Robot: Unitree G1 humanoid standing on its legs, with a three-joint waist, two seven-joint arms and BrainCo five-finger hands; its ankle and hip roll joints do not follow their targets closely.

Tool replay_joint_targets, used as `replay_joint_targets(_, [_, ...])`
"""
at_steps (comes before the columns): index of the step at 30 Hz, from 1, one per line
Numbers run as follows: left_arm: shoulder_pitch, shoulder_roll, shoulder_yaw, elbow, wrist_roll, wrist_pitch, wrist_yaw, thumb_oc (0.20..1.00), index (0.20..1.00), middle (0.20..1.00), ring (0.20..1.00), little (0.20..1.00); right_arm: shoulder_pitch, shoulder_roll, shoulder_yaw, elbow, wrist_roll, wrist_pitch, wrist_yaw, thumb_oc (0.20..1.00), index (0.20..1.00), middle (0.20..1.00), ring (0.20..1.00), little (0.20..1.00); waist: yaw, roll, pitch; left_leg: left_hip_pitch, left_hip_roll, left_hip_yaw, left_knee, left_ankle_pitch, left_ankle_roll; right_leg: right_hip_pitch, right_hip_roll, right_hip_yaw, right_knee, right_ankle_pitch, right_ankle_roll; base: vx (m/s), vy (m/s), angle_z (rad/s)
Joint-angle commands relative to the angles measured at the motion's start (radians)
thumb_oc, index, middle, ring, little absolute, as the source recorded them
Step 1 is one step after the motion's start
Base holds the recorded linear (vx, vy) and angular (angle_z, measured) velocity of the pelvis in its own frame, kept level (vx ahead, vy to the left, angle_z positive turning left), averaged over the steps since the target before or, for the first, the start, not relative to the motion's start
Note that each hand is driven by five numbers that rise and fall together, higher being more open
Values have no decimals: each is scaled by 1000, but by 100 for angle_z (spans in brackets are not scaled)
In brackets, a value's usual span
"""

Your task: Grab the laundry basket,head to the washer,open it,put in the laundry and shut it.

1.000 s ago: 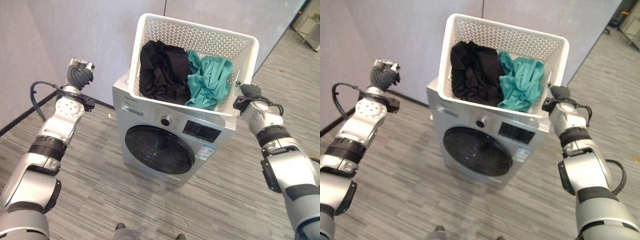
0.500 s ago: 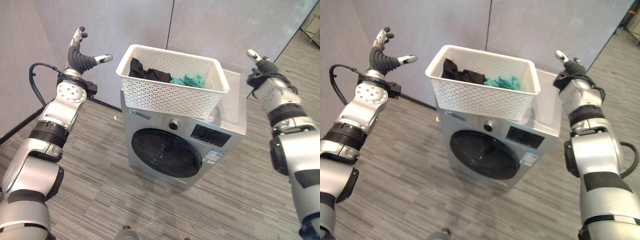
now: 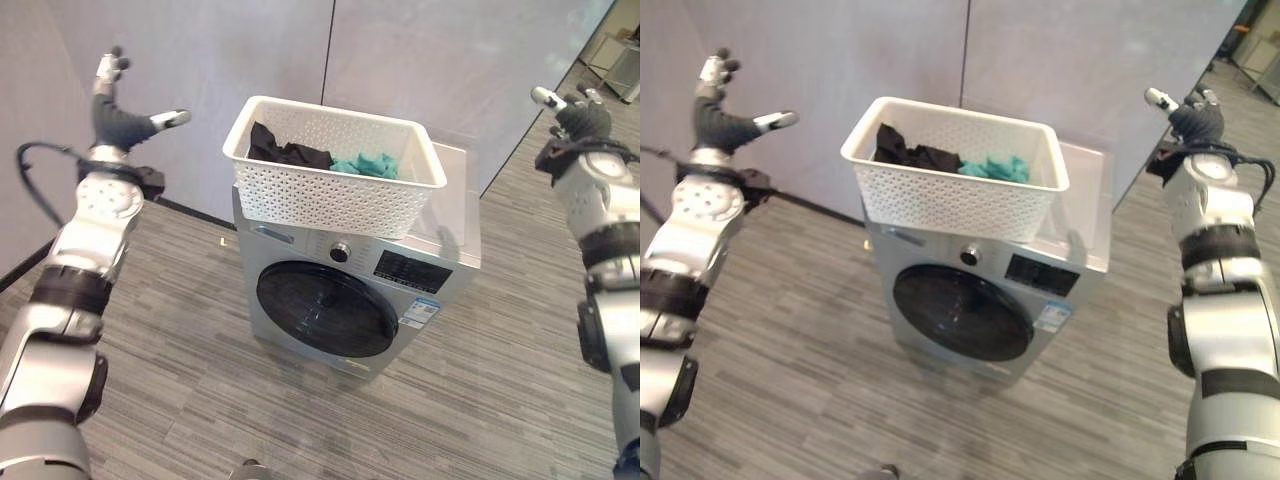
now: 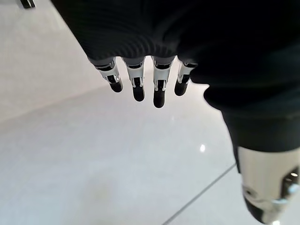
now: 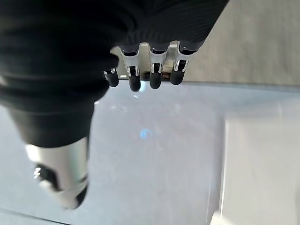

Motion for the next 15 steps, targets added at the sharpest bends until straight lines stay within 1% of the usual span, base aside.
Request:
replay_joint_targets(1, [134,37,148,-82,85,-59,28,1000,1000,1000,1000,1000,216,-110,-118,-158,-124,-83,-23,1000,1000,1000,1000,1000,22,62,-32,103,-47,-4,-136,-34,53,44,-85,3,141,-40,173,-11,2,-15])
replay_joint_targets(4, [336,-9,308,-165,99,-75,33,1000,1000,1000,1000,1000,498,-87,-285,-298,-229,-87,-23,1000,1000,1000,1000,1000,18,66,-18,102,-49,-12,-135,-40,55,40,-88,10,141,-41,176,-52,-33,-3])
replay_joint_targets(5, [462,-22,409,-218,137,-81,42,1000,1000,1000,1000,1000,653,-76,-389,-359,-299,-75,-17,1000,1000,1000,1000,1000,22,65,-9,91,-47,-17,-132,-38,57,30,-92,18,133,-37,177,-113,-56,2])
replay_joint_targets(6, [474,-25,413,-230,140,-78,40,1000,1000,1000,1000,1000,668,-71,-397,-372,-303,-71,-16,1000,1000,1000,1000,1000,24,63,-15,86,-49,-15,-131,-32,59,27,-93,18,129,-31,175,-129,-90,1])
replay_joint_targets(7, [529,-27,469,-249,176,-78,57,1000,1000,1000,1000,1000,730,-62,-435,-384,-346,-68,-18,1000,1000,1000,1000,1000,30,65,-4,83,-42,-16,-130,-36,58,19,-97,19,130,-28,181,-144,-127,-5])
replay_joint_targets(8, [675,-70,576,-317,263,-76,88,1000,1000,1000,1000,1000,856,-22,-502,-423,-427,-54,-11,1000,1000,1000,1000,1000,41,63,16,64,-30,-18,-107,-39,62,-1,-100,41,146,-26,177,-187,-173,-18])
replay_joint_targets(9, [746,-110,620,-352,282,-78,90,1000,1000,1000,1000,1000,912,21,-519,-444,-447,-45,0,1000,1000,1000,1000,1000,49,59,20,41,-27,-19,-83,-44,67,-2,-91,64,155,-63,167,-160,-130,-33])
replay_joint_targets(10, [755,-113,625,-360,283,-77,88,1000,1000,1000,1000,1000,918,24,-520,-451,-449,-43,1,1000,1000,1000,1000,1000,49,57,17,36,-27,-17,-77,-43,68,-6,-92,65,158,-62,164,-165,-170,-31])
replay_joint_targets(11, [846,-216,656,-371,250,-92,79,1000,1000,1000,1000,1000,1012,105,-541,-472,-476,-41,28,1000,1000,1000,1000,1000,66,43,33,-3,-18,-25,-31,-54,64,4,-69,93,165,-133,147,-122,-129,-20])
replay_joint_targets(12, [852,-218,657,-376,250,-92,77,1000,1000,1000,1000,1000,1019,108,-543,-478,-478,-39,29,1000,1000,1000,1000,1000,66,42,28,-10,-18,-24,-26,-51,65,-1,-70,94,165,-131,144,-160,-243,-6])
replay_joint_targets(13, [903,-285,653,-360,215,-99,63,1000,1000,1000,1000,1000,1077,160,-530,-481,-500,-43,56,1000,1000,1000,1000,1000,83,34,39,-31,-9,-27,-7,-55,59,3,-60,91,158,-163,139,-138,-282,-2])
replay_joint_targets(14, [972,-367,638,-309,121,-102,30,1000,1000,1000,1000,1000,1148,219,-508,-484,-527,-29,93,1000,1000,1000,1000,1000,98,27,37,-55,9,-35,11,-52,49,10,-45,78,142,-189,123,-122,-286,2])
replay_joint_targets(15, [974,-364,637,-305,118,-105,29,1000,1000,1000,1000,1000,1150,220,-507,-483,-527,-30,93,1000,1000,1000,1000,1000,97,27,34,-56,11,-36,13,-53,47,10,-42,77,141,-189,122,-133,-281,5])
